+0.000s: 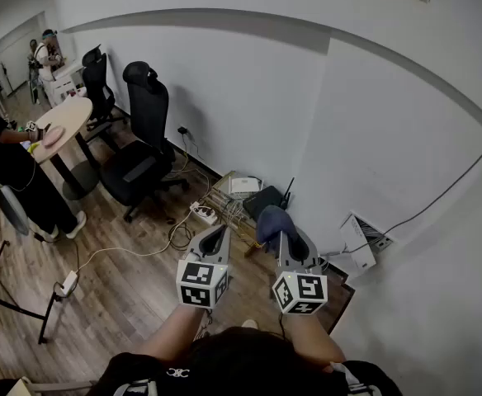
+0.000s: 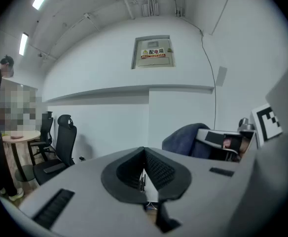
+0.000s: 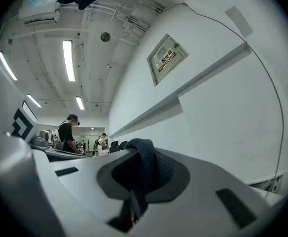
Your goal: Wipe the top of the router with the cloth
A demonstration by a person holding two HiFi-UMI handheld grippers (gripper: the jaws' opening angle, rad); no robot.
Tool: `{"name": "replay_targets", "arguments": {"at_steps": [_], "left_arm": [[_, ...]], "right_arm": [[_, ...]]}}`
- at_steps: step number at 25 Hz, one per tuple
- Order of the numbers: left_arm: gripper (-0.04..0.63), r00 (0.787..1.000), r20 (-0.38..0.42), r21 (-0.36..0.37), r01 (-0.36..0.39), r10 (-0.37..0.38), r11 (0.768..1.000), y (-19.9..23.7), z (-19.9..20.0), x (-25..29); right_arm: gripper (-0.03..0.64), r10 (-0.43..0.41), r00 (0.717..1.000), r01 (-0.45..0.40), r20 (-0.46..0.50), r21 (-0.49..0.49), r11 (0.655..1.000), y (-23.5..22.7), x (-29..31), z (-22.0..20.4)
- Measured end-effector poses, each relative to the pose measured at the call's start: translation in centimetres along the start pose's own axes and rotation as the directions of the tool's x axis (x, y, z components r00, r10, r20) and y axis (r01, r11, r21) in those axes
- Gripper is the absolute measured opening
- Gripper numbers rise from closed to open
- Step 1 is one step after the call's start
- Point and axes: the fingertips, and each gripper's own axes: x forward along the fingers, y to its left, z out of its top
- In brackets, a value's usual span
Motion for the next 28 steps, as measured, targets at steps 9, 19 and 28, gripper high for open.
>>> {"name": "replay_targets", "arguments": {"at_steps": [9,19,28], "left_arm": [[-0.006,1.000,0.001,-0.003,0.003,-0.003,1.000,-0.9,-0.3,0.1],[-0.006,1.000,0.003,-0.009,-0.014,0.014,1.000,0.7,-0.2,0.6],[-0.006,1.000,-0.007,-0.007,-0.013,0.013,1.000,1.5,-0.4,3.2]], "right_arm": [[0.012,0.018,1.000,-0.018,-0.005,-0.005,1.000,-0.1,-0.3,-0.4],[0.012,0.039,0.999,-0.039,0.010,0.010,0.999,0.6,1.5,-0.3],[0.012,0.045,0.999,-0.045,0.011,0.022,0.999,-0.4,4.1,-0.7]]}}
